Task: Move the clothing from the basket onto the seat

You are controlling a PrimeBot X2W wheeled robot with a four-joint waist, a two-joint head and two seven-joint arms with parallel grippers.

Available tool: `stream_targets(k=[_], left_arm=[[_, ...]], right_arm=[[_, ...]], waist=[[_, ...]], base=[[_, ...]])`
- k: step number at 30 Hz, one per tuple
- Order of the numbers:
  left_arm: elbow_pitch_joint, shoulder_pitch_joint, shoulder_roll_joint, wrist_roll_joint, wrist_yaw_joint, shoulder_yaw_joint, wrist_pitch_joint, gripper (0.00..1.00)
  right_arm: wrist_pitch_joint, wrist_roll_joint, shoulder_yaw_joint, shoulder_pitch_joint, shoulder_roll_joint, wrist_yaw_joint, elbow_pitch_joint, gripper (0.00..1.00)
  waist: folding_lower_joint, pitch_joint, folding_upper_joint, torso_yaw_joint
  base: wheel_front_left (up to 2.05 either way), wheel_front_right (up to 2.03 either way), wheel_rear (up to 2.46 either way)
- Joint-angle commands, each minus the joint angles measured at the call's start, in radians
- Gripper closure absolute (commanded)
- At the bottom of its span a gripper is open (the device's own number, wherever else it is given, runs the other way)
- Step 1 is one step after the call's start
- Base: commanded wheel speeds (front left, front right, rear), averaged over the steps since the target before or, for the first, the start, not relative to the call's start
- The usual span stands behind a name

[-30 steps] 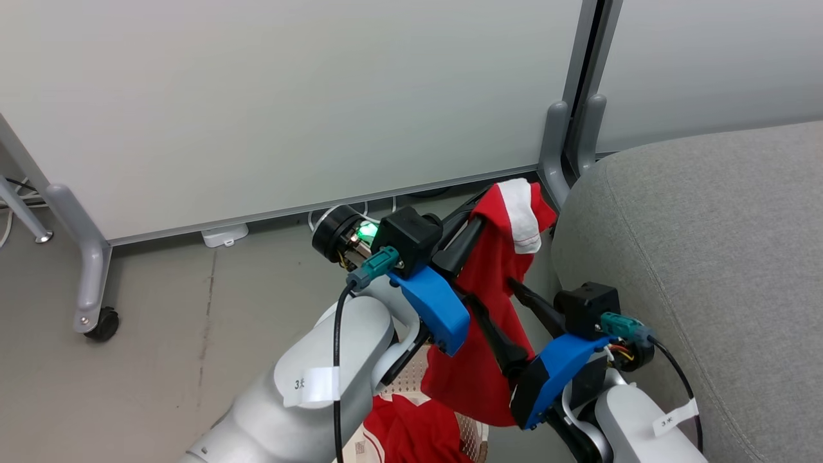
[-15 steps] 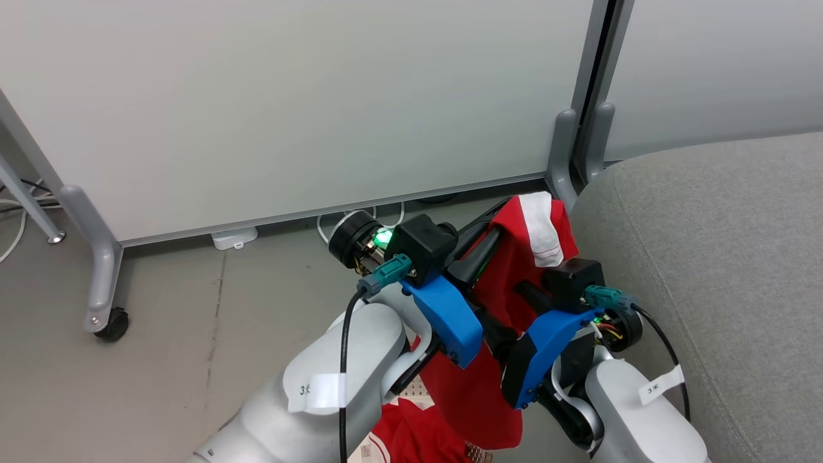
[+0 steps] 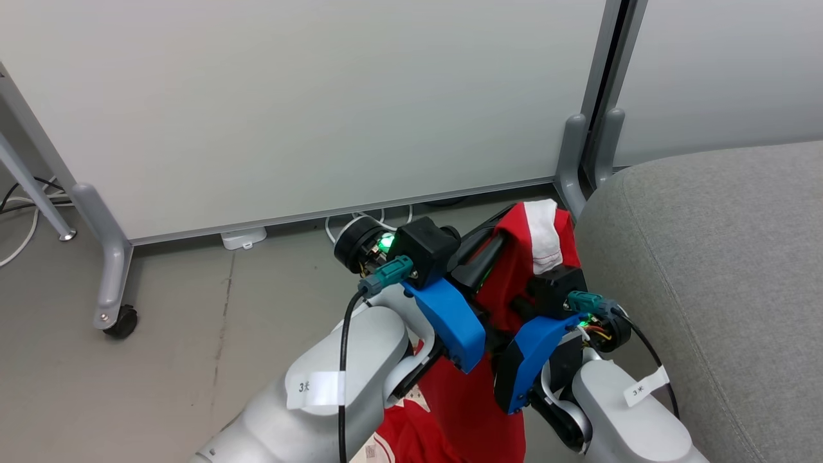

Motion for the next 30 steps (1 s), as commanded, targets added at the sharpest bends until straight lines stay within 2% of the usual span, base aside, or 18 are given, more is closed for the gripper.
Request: stream_targets(k=[1, 14, 30], left_arm=[[0.002, -0.018, 0.0, -0.008, -0.001, 0.002, -0.003, 1.0], [0.058, -0.022, 0.0, -0.027, -0.004, 0.02, -0.003, 1.0], [0.07, -0.019, 0.0, -0.029, -0.007, 0.023, -0.003, 1.0]], right_arm=[[-0.01, -0.009, 0.006, -0.018, 0.001, 0.0, 0.011, 1.0], [-0.074, -0.038, 0.021, -0.042, 0.002, 0.0, 0.053, 1.0], [-0.077, -0.041, 0.025, -0.031, 0.004, 0.0, 0.047, 1.0]], waist=[[0.0, 0.001, -0.0001, 0.001], [0.0, 0.005, -0.0001, -0.014], [0.0, 0.003, -0.0001, -0.019]], base=[[0.0, 0.0, 0.0], [0.0, 0.0, 0.0], [0.0, 0.0, 0.0]])
